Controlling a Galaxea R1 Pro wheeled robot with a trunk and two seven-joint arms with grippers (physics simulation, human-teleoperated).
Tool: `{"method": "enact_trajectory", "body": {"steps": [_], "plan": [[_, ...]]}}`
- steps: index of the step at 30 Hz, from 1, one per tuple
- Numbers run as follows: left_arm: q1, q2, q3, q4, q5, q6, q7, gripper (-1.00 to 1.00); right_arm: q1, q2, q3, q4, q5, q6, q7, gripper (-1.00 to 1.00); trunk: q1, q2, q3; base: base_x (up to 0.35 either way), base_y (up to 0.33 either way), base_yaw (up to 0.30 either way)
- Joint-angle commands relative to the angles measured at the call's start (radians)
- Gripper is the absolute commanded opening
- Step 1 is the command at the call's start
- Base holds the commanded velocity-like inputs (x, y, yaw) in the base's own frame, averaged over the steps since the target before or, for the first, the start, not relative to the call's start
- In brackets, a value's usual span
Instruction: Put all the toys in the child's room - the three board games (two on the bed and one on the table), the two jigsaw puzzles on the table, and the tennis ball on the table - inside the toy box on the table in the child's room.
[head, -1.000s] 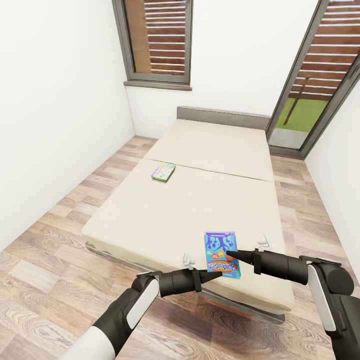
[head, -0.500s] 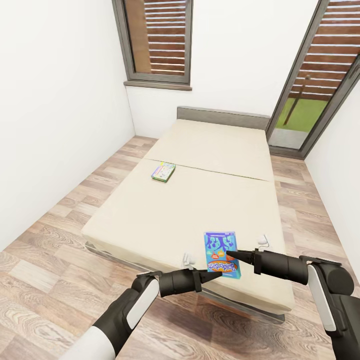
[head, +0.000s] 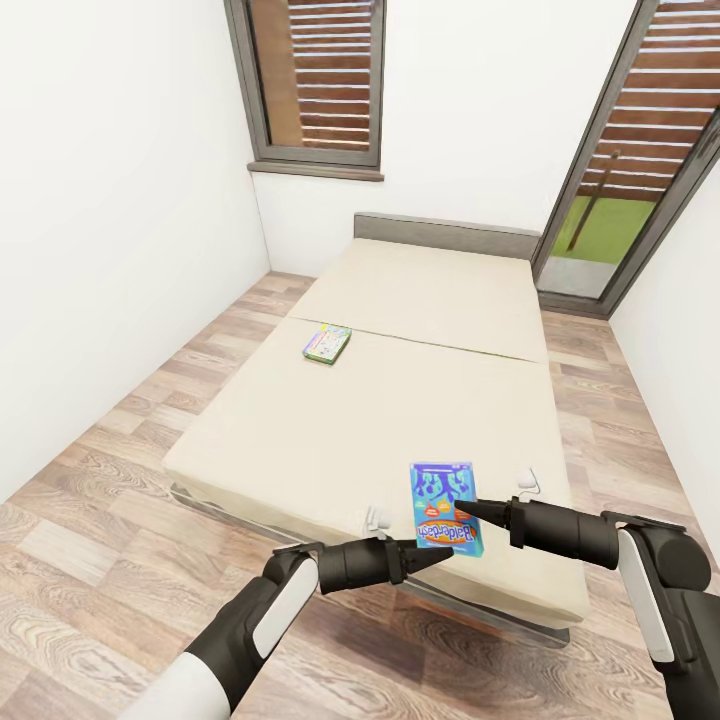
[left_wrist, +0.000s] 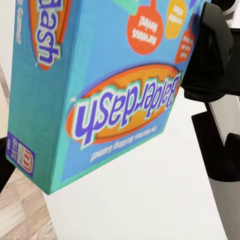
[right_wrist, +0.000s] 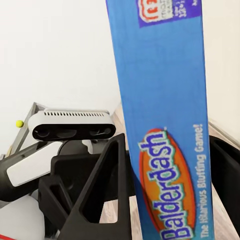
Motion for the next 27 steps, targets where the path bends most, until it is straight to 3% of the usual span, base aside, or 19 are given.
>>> {"method": "enact_trajectory", "body": {"steps": [1, 19, 23, 26, 27], "plan": [[-0.001, 0.0, -0.002, -0.001, 0.018, 0.015, -0.004, 1.0, -0.001, 0.0, -0.001, 0.001, 0.034, 0.0, 0.001, -1.0, 0.0, 0.0, -0.001, 0.0, 0.0, 0.0], [0.006, 0.013, 0.005, -0.001, 0.014, 0.015, 0.002, 1.0, -0.001, -0.003, -0.009, 0.001, 0.035, 0.0, 0.001, -1.0, 0.0, 0.0, -0.001, 0.0, 0.0, 0.0], [0.021, 0.041, 0.01, 0.002, 0.014, 0.016, 0.011, 1.0, -0.002, -0.004, -0.013, 0.001, 0.036, 0.0, 0.0, -1.0, 0.0, 0.0, -0.001, 0.0, 0.0, 0.0], [0.046, 0.079, 0.013, 0.004, 0.018, 0.015, 0.038, 1.0, -0.004, -0.005, -0.015, 0.002, 0.036, 0.0, -0.002, -1.0, 0.0, 0.0, -0.001, 0.0, 0.0, 0.0], [0.046, 0.079, 0.013, 0.004, 0.018, 0.015, 0.038, 1.0, -0.004, -0.005, -0.015, 0.002, 0.036, 0.0, -0.002, -1.0, 0.0, 0.0, -0.001, 0.0, 0.0, 0.0]]}}
